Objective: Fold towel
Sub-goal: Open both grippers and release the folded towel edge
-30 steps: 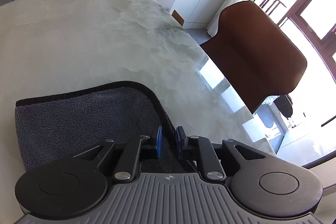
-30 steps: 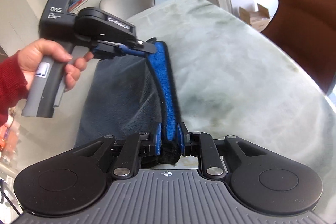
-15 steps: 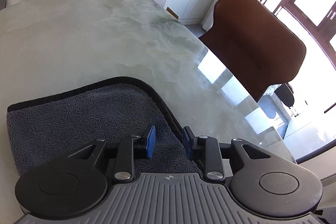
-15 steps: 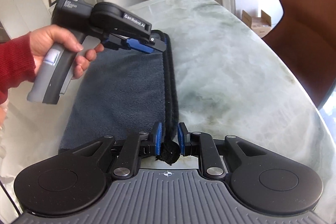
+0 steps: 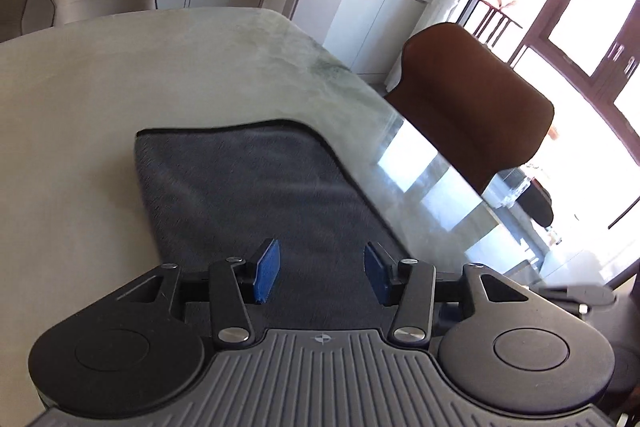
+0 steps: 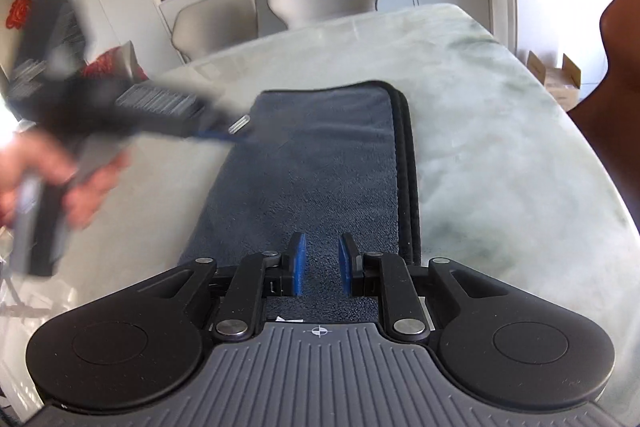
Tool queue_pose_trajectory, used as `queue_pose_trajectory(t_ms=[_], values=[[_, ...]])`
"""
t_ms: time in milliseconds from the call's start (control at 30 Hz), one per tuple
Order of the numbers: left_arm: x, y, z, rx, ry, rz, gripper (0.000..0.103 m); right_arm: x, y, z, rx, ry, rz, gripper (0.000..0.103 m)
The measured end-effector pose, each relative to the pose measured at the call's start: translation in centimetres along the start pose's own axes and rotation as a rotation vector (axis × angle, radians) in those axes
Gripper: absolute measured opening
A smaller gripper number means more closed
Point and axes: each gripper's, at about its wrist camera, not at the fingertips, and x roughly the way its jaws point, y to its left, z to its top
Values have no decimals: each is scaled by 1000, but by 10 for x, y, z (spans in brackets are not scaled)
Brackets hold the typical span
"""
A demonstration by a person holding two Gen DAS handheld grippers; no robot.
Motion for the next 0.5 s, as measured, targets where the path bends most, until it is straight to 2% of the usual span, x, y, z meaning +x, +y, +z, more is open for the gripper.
queue_pose_trajectory(t_ms=[33,67,167,300,433,500], values=[[-4,-1,-8,-2,14,23,66,3,-1,0,1,11,-6,20],[-8,-2,-15,-6,21,35,67,4,-2,0,2,28,-12,20],[-14,-6,-40,-32,54,22,68,9,-5,-2,2,75,-27,21],[-7,-9,-56,-69,117,27,68,12,-10,-9,-10,102,-29,22],[-15,-8,-62,-71,101,54,68,12,-11,-9,-22,106,-30,23],[-21,-6,-62,-93,90,67,68,4,-14,-9,-22,82,-49,31]])
